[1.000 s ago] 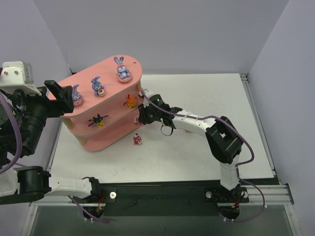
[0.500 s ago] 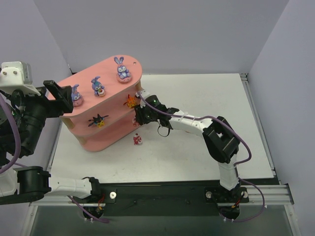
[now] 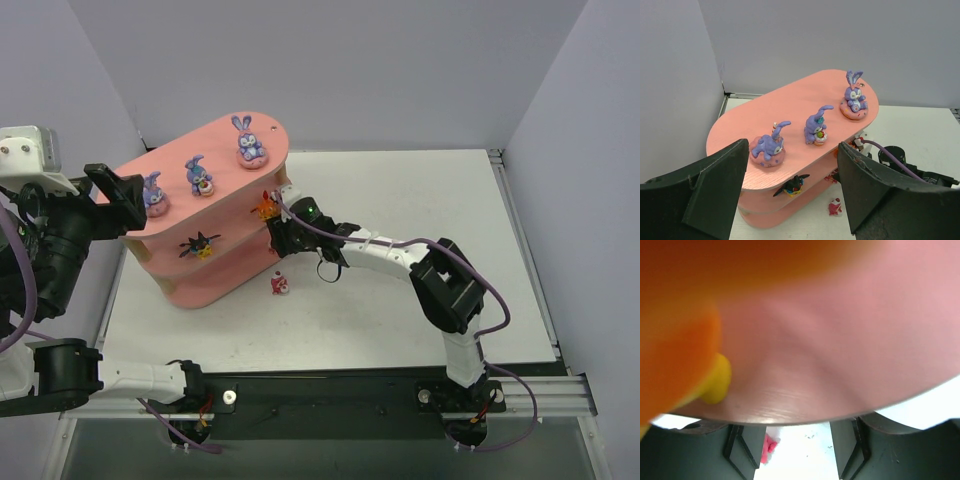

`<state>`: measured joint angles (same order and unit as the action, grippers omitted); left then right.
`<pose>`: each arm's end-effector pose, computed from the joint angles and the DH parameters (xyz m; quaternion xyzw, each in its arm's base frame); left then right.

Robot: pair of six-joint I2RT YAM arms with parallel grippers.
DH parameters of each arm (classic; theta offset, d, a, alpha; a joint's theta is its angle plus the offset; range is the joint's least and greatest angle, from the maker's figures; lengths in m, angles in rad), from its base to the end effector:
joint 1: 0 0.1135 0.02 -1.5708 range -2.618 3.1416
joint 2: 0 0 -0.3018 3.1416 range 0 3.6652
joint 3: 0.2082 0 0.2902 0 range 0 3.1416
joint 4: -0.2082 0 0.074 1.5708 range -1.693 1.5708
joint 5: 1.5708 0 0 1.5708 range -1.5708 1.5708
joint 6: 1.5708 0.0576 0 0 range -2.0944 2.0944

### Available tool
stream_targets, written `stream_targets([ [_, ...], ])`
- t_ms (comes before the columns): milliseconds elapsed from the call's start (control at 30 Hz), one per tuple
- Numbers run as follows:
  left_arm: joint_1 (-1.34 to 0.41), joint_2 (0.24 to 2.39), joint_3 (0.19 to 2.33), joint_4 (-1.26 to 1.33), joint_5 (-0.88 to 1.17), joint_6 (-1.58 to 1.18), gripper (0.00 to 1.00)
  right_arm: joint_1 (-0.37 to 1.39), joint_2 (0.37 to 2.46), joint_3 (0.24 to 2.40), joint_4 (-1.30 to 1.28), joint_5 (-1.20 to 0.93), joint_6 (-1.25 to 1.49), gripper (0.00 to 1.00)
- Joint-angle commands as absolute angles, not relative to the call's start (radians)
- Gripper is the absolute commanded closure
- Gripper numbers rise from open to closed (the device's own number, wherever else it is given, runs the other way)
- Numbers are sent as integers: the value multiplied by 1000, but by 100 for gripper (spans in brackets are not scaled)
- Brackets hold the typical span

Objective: Place and organize the plastic toys onto the shelf

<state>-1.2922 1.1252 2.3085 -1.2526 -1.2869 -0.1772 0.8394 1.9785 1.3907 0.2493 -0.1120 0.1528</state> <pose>0.0619 -0.0152 0.6651 -0.0378 0.7129 -0.0404 0.6991 0.3512 0.4010 0.2394 -0.3047 0.7564 0.3148 0.4857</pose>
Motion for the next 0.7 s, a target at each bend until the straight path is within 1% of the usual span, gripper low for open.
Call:
stream_targets([
  [0, -1292, 1120, 2322, -1236, -1299, -184, 19, 844, 1913, 1358, 330, -64, 176, 51],
  [667, -1292, 1121, 2322, -1233, -1292, -184, 19, 836, 1855, 1325, 353, -52, 227, 49],
])
